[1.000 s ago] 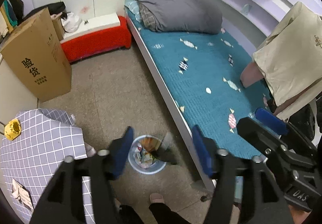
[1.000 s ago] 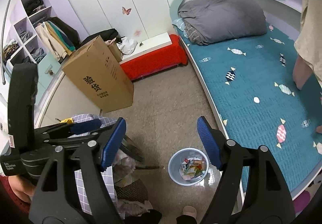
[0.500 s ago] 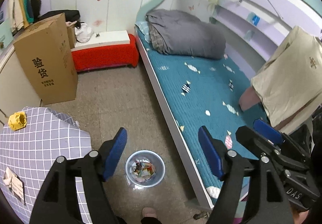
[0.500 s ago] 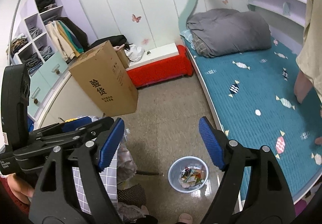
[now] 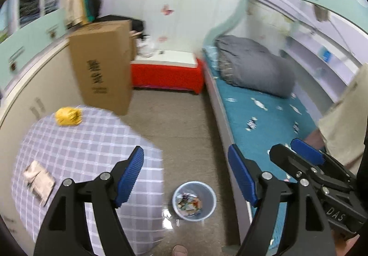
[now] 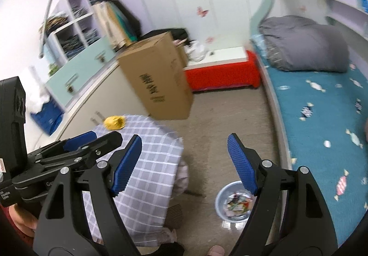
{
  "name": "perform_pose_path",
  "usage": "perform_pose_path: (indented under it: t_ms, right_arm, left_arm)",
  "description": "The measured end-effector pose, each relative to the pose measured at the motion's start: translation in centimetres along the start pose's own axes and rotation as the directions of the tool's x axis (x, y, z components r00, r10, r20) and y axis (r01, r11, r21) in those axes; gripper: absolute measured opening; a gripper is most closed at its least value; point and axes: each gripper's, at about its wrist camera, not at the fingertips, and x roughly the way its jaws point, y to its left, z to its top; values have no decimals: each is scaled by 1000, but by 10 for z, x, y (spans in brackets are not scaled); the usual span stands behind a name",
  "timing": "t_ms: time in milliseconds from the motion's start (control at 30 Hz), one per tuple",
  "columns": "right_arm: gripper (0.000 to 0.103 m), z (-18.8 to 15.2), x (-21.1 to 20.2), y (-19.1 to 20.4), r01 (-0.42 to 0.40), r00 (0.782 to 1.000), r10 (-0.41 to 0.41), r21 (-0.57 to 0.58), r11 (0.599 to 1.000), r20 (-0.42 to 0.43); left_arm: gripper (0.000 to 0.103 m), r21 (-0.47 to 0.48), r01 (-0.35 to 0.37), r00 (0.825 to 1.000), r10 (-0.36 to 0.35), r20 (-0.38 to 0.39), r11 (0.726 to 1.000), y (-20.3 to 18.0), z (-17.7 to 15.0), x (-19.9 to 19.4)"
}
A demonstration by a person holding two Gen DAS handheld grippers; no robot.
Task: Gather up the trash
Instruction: 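Move both open grippers back over the table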
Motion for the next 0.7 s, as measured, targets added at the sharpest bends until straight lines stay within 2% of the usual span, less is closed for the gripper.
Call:
perform_pose_path:
  t_ms: [133,367,600,700]
  right_arm:
    - [76,-2,28,41,-66,997,64,-52,996,-50]
    - [77,-11,90,119,-161,976,146,-87,983,-162]
    - [77,-30,159,190,-220,941,187,-91,971,-281]
    - [77,-40,193,221,-229,925,188,-88,970,-330]
  left_arm:
    - [75,-79,-68,998,67,-15,995,47,-7,-5]
    - [76,-207,-161,986,149,-70,965,151,-19,-11]
    - [76,-309,-261,962,219,-164,915,266,-36,-4]
    - [76,-339,-305,946,242,-217,890,317,-46,4]
